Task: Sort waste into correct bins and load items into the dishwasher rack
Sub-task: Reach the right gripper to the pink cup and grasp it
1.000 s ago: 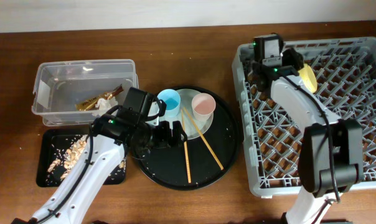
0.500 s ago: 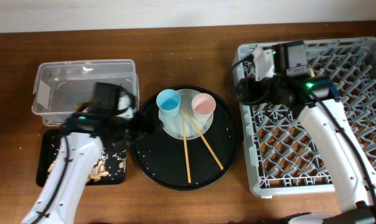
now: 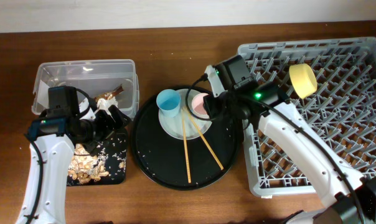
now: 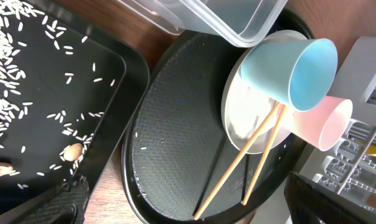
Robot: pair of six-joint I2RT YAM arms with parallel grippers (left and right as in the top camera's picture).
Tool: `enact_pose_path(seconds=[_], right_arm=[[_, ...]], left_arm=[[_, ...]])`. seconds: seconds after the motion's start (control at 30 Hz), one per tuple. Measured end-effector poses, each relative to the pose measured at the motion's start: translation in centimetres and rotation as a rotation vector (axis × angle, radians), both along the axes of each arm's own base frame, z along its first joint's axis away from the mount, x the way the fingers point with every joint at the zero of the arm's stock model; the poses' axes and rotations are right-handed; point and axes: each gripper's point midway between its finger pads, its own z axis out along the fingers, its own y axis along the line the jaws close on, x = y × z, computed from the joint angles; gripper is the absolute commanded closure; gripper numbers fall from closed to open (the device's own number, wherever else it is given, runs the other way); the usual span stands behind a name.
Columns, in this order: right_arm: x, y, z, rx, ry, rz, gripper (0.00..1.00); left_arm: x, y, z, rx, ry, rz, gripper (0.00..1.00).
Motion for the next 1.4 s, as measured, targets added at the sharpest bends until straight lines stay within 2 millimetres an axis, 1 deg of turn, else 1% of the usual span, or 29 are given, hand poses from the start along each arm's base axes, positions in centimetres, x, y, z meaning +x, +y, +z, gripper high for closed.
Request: enact_pose_path(seconds=[0.1, 0.27, 0.37, 0.47, 0.6, 0.67, 0.8, 0.87, 0.9, 1.1, 1.13, 1.23, 1.27, 1.3, 1.33, 1.37, 1.4], right_arm=[[0.5, -0.4, -1.1, -0.032, 0.015, -0.028, 0.75], [1.8, -0.3, -3.9, -0.074, 0.038, -0.043, 0.76], [3.2, -0.8, -5.1, -0.125, 0.011, -0.075, 0.76], [4.1, -1.6, -5.5, -0.172, -0.018, -0.106, 0.76], [4.3, -1.9, -5.5, -0.190, -0.030, -0.117, 0.76], [4.0, -1.3, -5.5, -0.160, -0.014, -0.099, 0.76], [2.8, 1.0, -5.5, -0.042, 0.051, -0.025, 0.75], [2.5, 1.4, -5.5, -0.021, 0.065, -0.012, 0.75], [2.3, 1.6, -5.5, -0.011, 0.071, -0.004, 0.71], [1.7, 2.6, -5.5, -0.001, 0.077, 0.033, 0.70], [1.7, 2.7, -5.7, -0.004, 0.079, 0.039, 0.70], [2.1, 3.0, -7.2, -0.014, 0.092, 0.043, 0.71], [2.3, 3.2, -7.9, -0.018, 0.099, 0.047, 0.71], [2.4, 3.3, -8.6, -0.025, 0.107, 0.051, 0.76], [2.5, 3.4, -9.0, -0.028, 0.107, 0.059, 0.78], [2.6, 3.7, -9.0, -0.027, 0.099, 0.069, 0.83], [2.7, 3.8, -9.0, -0.025, 0.092, 0.071, 0.87]], left_arm=[[0.0, 0.0, 0.0, 0.000, 0.000, 0.000, 0.01], [0.0, 0.0, 0.0, 0.000, 0.001, 0.000, 0.01], [0.0, 0.0, 0.0, -0.001, 0.001, 0.000, 0.01], [-0.1, 0.0, 0.0, -0.001, 0.002, 0.000, 0.01], [-0.1, 0.0, 0.0, -0.001, 0.002, 0.000, 0.01], [-0.1, 0.0, 0.0, -0.001, 0.003, 0.000, 0.01], [-0.1, 0.0, 0.0, -0.001, 0.003, 0.000, 0.01], [-0.1, 0.0, 0.0, -0.001, 0.002, 0.000, 0.01], [-0.1, 0.0, 0.0, -0.001, 0.003, 0.000, 0.01], [-0.1, 0.0, 0.0, -0.001, 0.003, 0.000, 0.01], [-0.1, 0.0, 0.0, -0.001, 0.003, 0.000, 0.01], [-0.1, 0.0, 0.0, -0.001, 0.003, 0.000, 0.01], [-0.1, 0.0, 0.0, -0.001, 0.003, 0.000, 0.01], [-0.1, 0.0, 0.0, 0.000, 0.002, 0.000, 0.01], [-0.1, 0.0, 0.0, 0.000, 0.002, 0.000, 0.01], [-0.1, 0.0, 0.0, -0.001, 0.003, 0.000, 0.01], [-0.1, 0.0, 0.0, -0.001, 0.003, 0.000, 0.01]])
